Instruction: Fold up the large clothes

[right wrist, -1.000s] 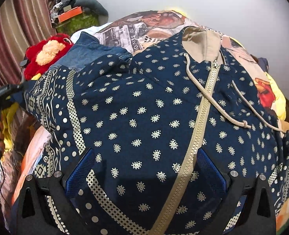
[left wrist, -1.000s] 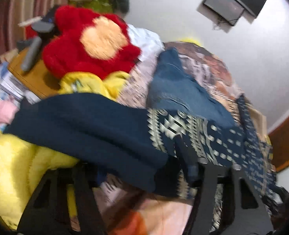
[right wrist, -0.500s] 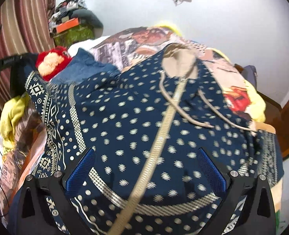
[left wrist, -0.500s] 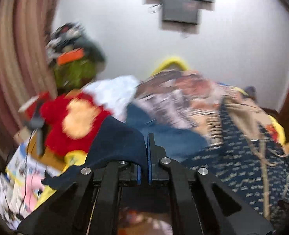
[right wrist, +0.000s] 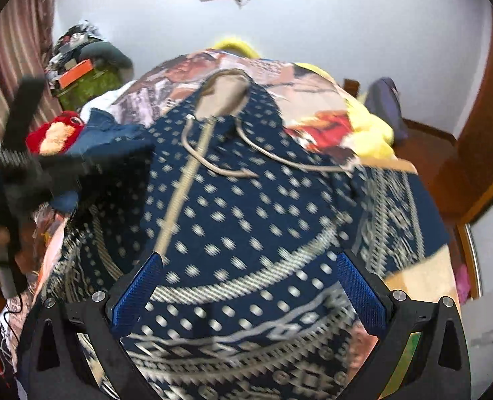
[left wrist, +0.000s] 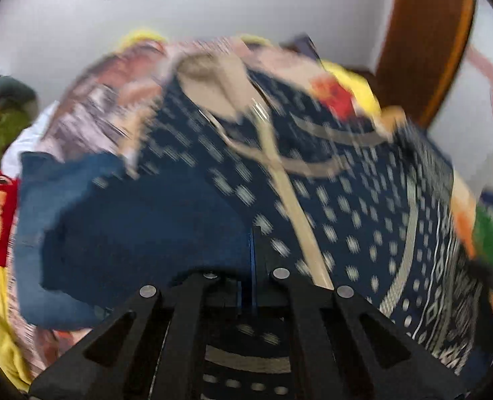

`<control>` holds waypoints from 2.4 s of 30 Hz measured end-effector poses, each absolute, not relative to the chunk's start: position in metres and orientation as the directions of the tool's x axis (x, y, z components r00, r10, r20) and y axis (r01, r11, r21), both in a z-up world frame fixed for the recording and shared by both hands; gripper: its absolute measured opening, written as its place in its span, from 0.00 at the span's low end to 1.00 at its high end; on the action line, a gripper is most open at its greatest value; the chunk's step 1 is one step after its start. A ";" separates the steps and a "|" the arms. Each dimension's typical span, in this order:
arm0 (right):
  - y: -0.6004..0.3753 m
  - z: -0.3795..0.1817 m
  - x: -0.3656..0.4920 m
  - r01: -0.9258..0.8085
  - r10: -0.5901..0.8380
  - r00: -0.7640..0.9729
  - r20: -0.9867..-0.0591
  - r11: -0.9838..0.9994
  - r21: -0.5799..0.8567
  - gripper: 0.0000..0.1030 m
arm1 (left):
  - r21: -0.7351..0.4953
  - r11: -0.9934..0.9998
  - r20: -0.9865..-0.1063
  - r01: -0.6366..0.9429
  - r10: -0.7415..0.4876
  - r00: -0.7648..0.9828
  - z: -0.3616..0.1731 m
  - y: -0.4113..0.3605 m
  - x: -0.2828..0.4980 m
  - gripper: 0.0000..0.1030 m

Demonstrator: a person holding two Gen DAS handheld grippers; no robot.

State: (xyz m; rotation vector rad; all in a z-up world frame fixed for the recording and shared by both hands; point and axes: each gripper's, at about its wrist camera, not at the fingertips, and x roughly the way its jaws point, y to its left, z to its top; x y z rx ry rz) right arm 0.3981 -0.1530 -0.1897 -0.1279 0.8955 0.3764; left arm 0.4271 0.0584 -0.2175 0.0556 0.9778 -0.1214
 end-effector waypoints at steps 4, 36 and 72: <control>-0.174 -0.197 0.393 -0.350 0.236 0.555 -0.797 0.936 0.033 1.00 | -0.005 0.988 -0.876 0.155 -0.079 0.475 -0.255 0.035 0.416 0.02; -0.104 -0.245 0.431 -0.407 0.268 0.462 -0.845 0.911 0.067 1.00 | -0.449 0.835 -0.776 -0.317 -0.188 0.601 -0.281 0.284 0.409 0.50; -0.303 -0.205 0.395 -0.131 0.180 0.582 -0.793 0.983 0.127 1.00 | -0.123 0.931 -0.837 0.343 -0.283 0.469 -0.201 -0.126 0.487 0.07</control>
